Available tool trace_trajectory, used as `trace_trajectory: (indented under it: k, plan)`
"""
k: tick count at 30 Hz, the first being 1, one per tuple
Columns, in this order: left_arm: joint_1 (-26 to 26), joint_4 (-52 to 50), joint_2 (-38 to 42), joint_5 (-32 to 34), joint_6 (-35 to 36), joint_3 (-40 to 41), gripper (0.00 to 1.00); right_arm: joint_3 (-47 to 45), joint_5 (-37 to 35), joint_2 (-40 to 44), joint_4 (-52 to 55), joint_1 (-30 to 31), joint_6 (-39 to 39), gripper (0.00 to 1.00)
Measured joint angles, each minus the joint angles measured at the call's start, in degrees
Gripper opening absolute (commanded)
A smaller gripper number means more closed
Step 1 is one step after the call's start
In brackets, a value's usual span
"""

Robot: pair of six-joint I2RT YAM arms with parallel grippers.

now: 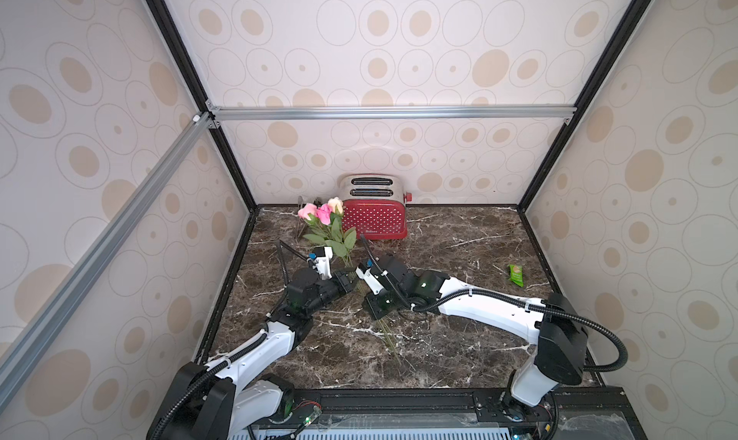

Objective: Wrap bouquets with tape
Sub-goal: Pick up the unwrapped bouquet from the center of the board.

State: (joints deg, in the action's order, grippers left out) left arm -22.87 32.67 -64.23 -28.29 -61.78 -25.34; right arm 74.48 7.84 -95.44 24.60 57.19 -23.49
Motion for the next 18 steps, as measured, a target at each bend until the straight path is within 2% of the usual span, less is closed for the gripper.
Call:
trace_trajectory:
  k: [4, 8, 11, 14, 18]
  plan:
    - [0.02, 0.13, -0.09, -0.96, -0.02, 0.00, 0.11, -0.50, 0.79, 0.50, -0.13, -0.31, 0.37, 0.00]
    - [0.28, 0.76, -0.79, -2.05, 0.13, 0.00, 0.14, -0.68, 1.33, 1.42, 0.42, -0.76, 0.68, 0.00]
    - [0.50, 1.11, -1.25, -3.26, 0.15, -0.04, 0.11, -0.92, 1.62, 1.68, 0.90, -1.05, 0.85, 0.00]
    - [0.72, 1.38, -1.27, -4.31, 0.02, -0.17, 0.00, -1.25, 1.88, 1.68, 0.98, -1.07, 0.96, 0.00]
    - [0.76, 1.62, -1.36, -5.07, 0.11, -0.31, 0.00, -1.31, 2.05, 1.77, 0.90, -1.16, 1.07, 0.00]
